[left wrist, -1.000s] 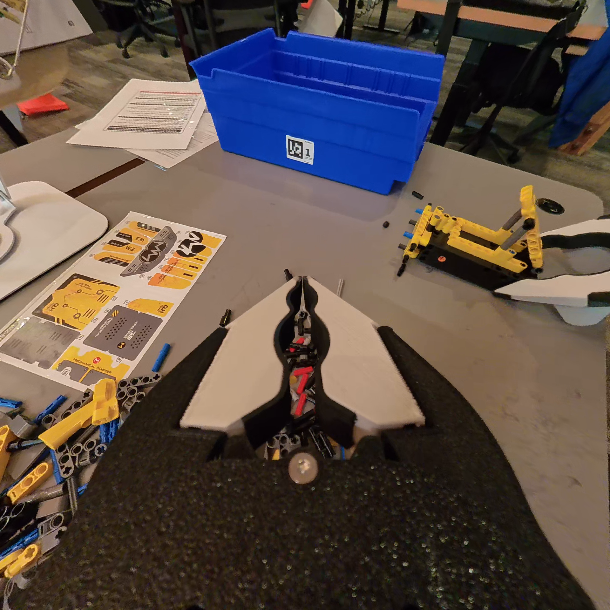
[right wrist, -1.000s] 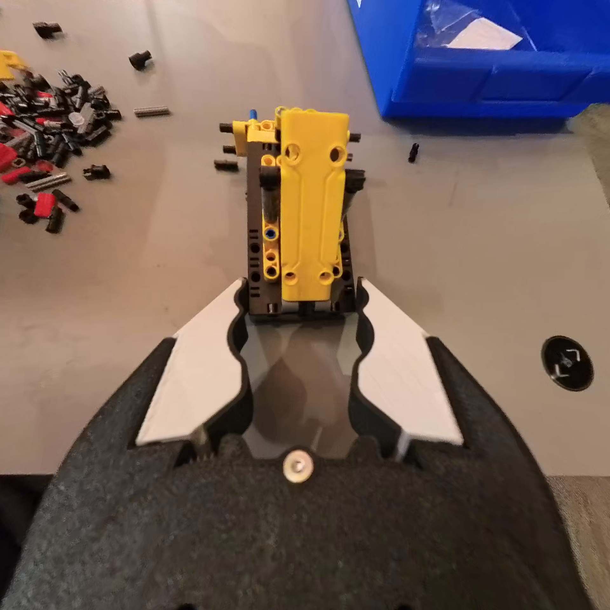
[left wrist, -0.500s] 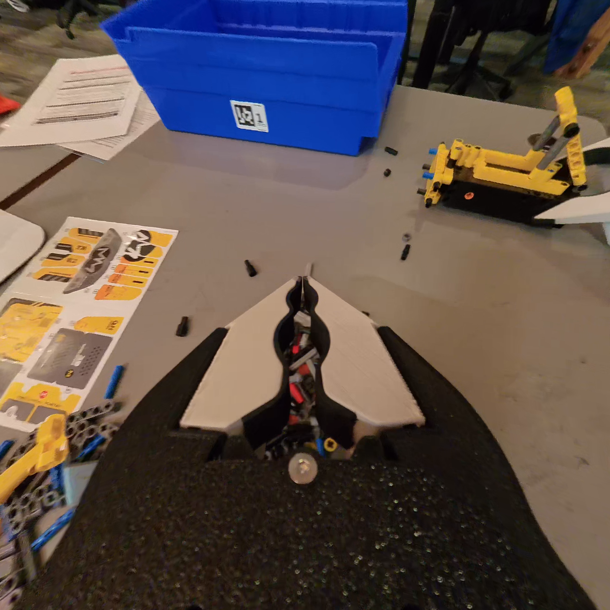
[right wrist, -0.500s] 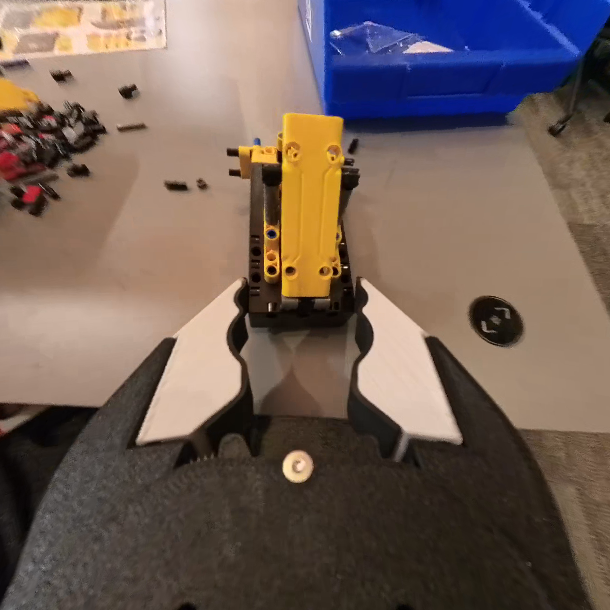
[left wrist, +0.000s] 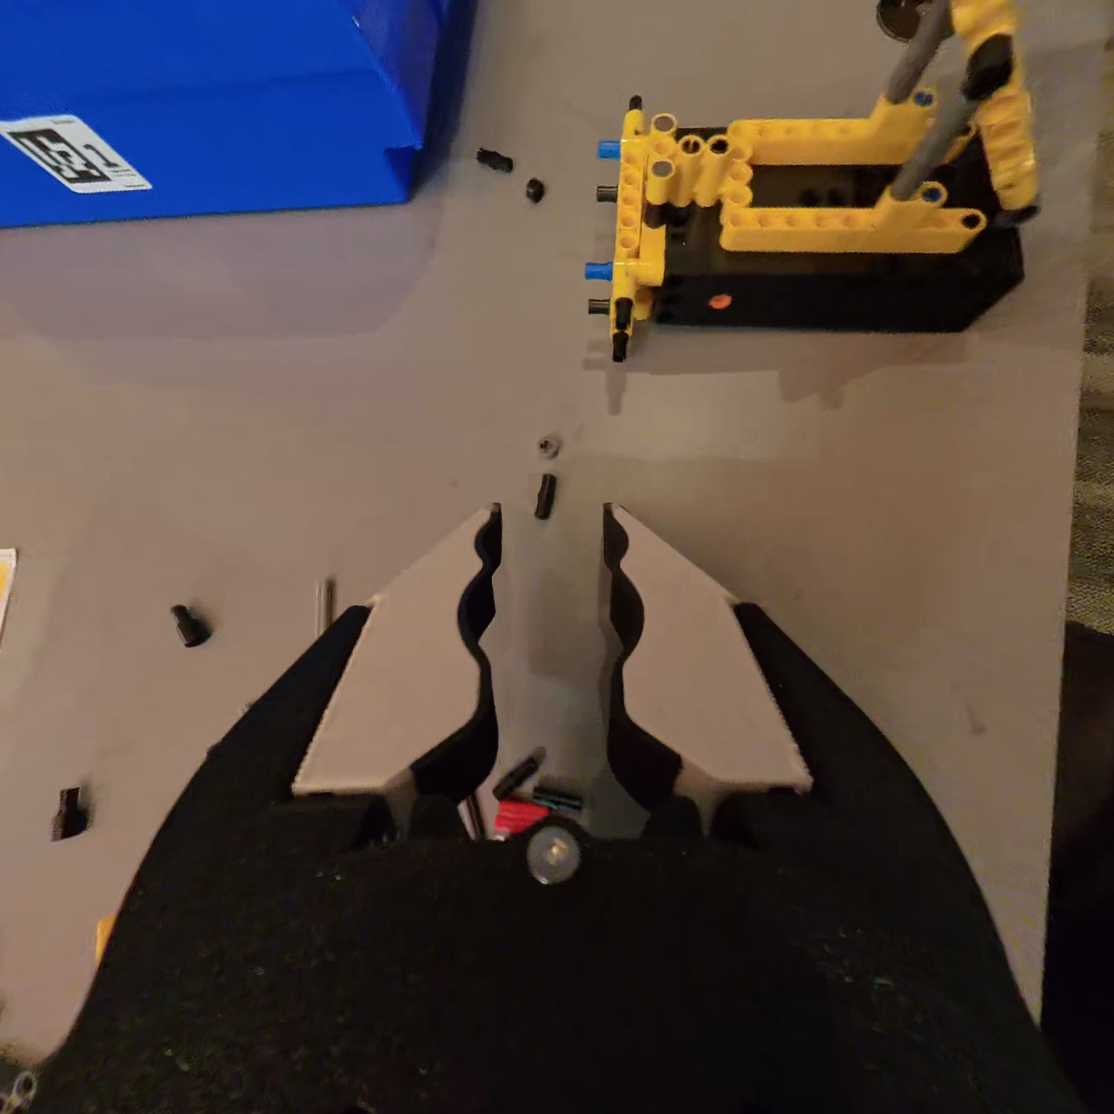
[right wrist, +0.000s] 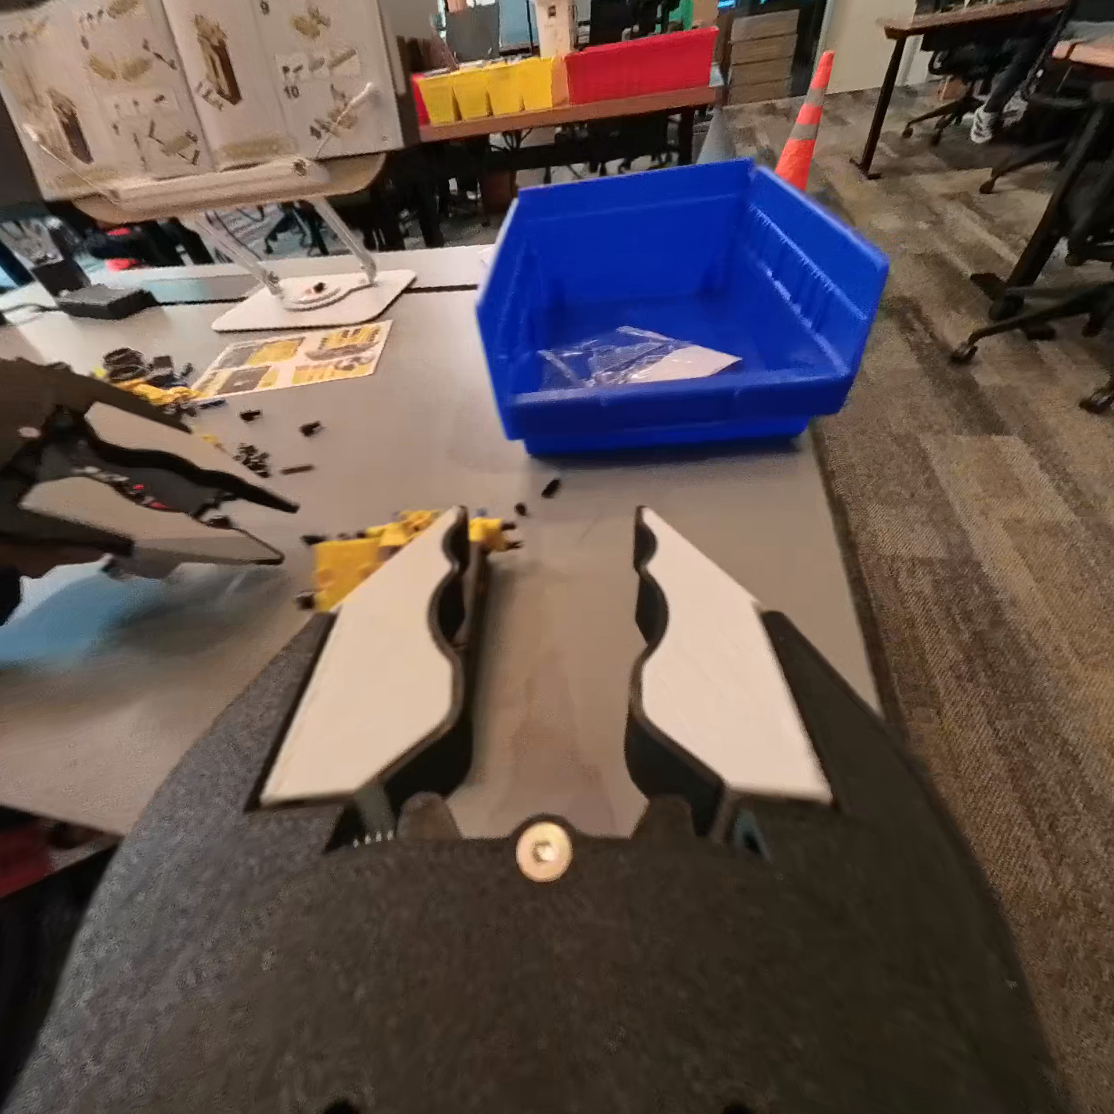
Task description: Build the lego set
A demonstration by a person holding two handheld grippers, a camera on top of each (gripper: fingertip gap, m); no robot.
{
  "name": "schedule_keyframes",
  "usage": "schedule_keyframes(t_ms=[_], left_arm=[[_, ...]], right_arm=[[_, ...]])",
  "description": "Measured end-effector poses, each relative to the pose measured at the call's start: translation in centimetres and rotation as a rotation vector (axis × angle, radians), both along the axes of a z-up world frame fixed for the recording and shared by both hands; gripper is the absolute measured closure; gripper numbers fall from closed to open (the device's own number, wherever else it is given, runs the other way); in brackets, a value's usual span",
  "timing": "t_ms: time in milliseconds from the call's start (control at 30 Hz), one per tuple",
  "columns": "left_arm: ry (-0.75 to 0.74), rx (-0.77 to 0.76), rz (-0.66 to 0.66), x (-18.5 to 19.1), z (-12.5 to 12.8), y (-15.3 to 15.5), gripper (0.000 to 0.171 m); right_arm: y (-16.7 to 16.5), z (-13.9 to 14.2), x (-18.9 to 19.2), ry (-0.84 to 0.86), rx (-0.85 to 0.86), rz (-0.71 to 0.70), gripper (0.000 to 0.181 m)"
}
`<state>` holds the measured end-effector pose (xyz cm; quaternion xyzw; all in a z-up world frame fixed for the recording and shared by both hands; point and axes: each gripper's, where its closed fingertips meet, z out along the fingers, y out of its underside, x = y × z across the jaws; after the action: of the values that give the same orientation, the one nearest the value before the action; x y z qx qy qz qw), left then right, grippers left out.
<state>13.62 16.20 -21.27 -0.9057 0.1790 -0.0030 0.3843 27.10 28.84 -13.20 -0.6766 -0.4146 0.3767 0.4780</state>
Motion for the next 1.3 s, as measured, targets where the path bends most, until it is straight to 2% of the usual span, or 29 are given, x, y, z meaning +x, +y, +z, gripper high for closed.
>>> schedule_keyframes(t_ms=[100,167,233,333,433,567,600,667,867,933,1000,1067,1133,1233,1300], left_arm=[[-0.048,-0.03,0.007,0.3,-0.3,1.0,0.139],[-0.04,-0.06,0.028,-0.2,-0.9,1.5,0.139],[-0.053,-0.062,0.029,-0.2,-1.0,1.9,0.142],[-0.1,-0.094,0.023,0.1,-1.1,1.8,0.155],[-0.125,-0.107,0.024,0.1,-1.2,1.8,0.168],[-0.128,-0.115,0.023,-0.1,-1.1,1.4,0.168],[-0.119,-0.113,0.031,-0.4,-1.0,1.3,0.168],[-0.108,-0.098,0.054,-1.2,-0.4,0.8,0.168],[-0.123,-0.059,0.191,-6.3,1.9,-3.4,0.168],[-0.144,-0.052,0.244,-8.2,2.2,-5.4,0.168],[-0.167,-0.057,0.29,-9.6,2.1,-7.2,0.168],[-0.193,-0.071,0.328,-10.6,1.4,-8.7,0.168],[-0.202,-0.081,0.344,-10.7,0.7,-9.6,0.169],[-0.158,-0.071,0.37,-11.3,0.2,-10.5,0.169],[-0.171,-0.06,0.373,-11.6,0.0,-10.5,0.168]], right_arm=[[3.0,-1.9,-2.4,-0.104,-0.004,0.096,0.143],[3.7,-3.5,-4.6,-0.19,-0.004,0.209,0.151],[3.2,-4.8,-6.5,-0.256,0.021,0.355,0.16],[1.4,-6.2,-8.3,-0.329,0.141,0.596,0.165],[2.0,-7.7,-9.0,-0.416,0.181,0.687,0.165],[0.9,-8.5,-8.9,-0.419,0.103,0.829,0.165],[0.8,-8.6,-8.8,-0.431,0.097,0.842,0.166],[1.4,-9.2,-9.0,-0.464,0.142,0.821,0.178],[1.5,-9.2,-9.3,-0.471,0.122,0.797,0.178],[1.3,-9.2,-9.4,-0.47,0.106,0.803,0.17],[1.2,-9.2,-9.8,-0.473,0.117,0.814,0.167],[1.3,-9.3,-10.3,-0.478,0.14,0.82,0.177],[1.1,-9.1,-10.5,-0.477,0.114,0.833,0.178],[1.5,-6.7,-10.8,-0.409,0.144,0.774,0.178],[1.1,-3.1,-11.0,-0.306,0.168,0.728,0.177]])
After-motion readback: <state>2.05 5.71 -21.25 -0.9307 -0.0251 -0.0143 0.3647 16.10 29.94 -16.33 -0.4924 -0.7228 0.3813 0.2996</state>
